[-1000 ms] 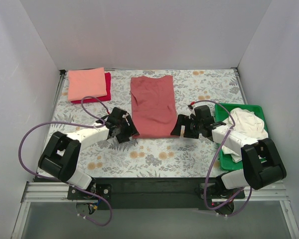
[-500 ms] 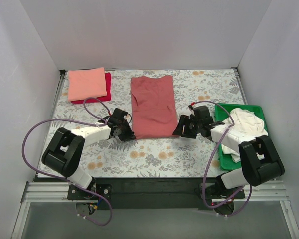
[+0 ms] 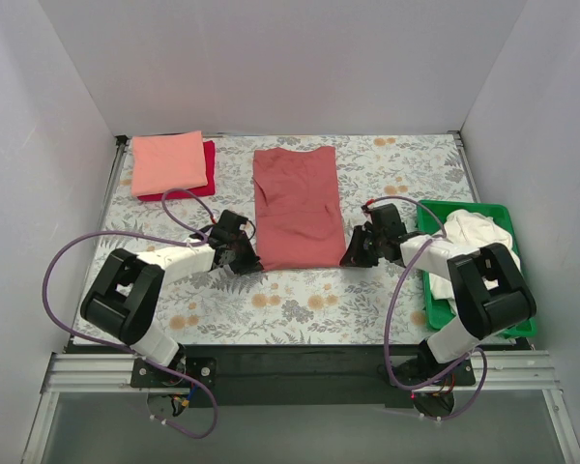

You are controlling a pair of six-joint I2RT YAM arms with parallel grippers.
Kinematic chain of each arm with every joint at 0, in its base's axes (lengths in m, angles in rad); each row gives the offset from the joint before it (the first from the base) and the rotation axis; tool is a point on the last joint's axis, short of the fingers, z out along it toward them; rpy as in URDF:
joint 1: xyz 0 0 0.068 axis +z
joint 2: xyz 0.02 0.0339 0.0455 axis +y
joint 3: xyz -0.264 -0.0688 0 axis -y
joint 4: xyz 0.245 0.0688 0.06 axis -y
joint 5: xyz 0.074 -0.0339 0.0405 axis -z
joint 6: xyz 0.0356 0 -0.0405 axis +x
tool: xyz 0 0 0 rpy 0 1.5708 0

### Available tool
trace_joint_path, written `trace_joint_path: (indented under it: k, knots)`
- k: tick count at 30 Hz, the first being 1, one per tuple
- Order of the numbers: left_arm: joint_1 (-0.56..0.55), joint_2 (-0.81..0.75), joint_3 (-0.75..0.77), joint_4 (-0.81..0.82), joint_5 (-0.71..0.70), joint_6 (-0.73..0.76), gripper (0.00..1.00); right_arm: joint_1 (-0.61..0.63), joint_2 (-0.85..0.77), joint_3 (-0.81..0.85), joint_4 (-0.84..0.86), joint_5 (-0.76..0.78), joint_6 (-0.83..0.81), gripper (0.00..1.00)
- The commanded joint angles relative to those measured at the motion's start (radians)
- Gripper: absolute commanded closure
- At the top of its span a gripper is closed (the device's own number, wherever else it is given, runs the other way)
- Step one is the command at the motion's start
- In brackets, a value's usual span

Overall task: Fold and stack the t-shirts
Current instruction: Fold the tshirt

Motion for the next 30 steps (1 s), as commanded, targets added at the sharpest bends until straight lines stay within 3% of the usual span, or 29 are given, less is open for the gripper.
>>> trace_joint_path:
  k: [1, 2, 6, 13, 19, 24, 30]
  knots:
    - [-0.004, -0.047, -0.026, -0.015, -0.025, 0.018, 1.0, 0.002, 0.013, 0.015, 0.011, -0.014, -0.015, 0.83]
    - [-0.004, -0.055, -0.03, -0.015, -0.025, 0.018, 1.0, 0.003, 0.008, -0.002, 0.014, -0.018, -0.019, 0.9]
    - [-0.004, -0.107, -0.087, -0.013, -0.004, 0.007, 1.0, 0.012, -0.052, -0.066, 0.016, -0.021, -0.021, 0.99]
    - [-0.038, -0.282, -0.263, -0.018, 0.034, -0.065, 1.0, 0.055, -0.238, -0.253, 0.016, -0.035, 0.008, 0.99]
    - [-0.2, -0.492, -0.384, -0.099, 0.019, -0.192, 1.0, 0.153, -0.487, -0.445, -0.03, -0.017, 0.109, 0.99]
    - [-0.299, -0.624, -0.418, -0.228, -0.004, -0.282, 1.0, 0.262, -0.717, -0.493, -0.182, 0.072, 0.212, 0.99]
    - [-0.345, -0.706, -0.429, -0.28, 0.033, -0.31, 1.0, 0.383, -0.854, -0.494, -0.286, 0.123, 0.317, 0.99]
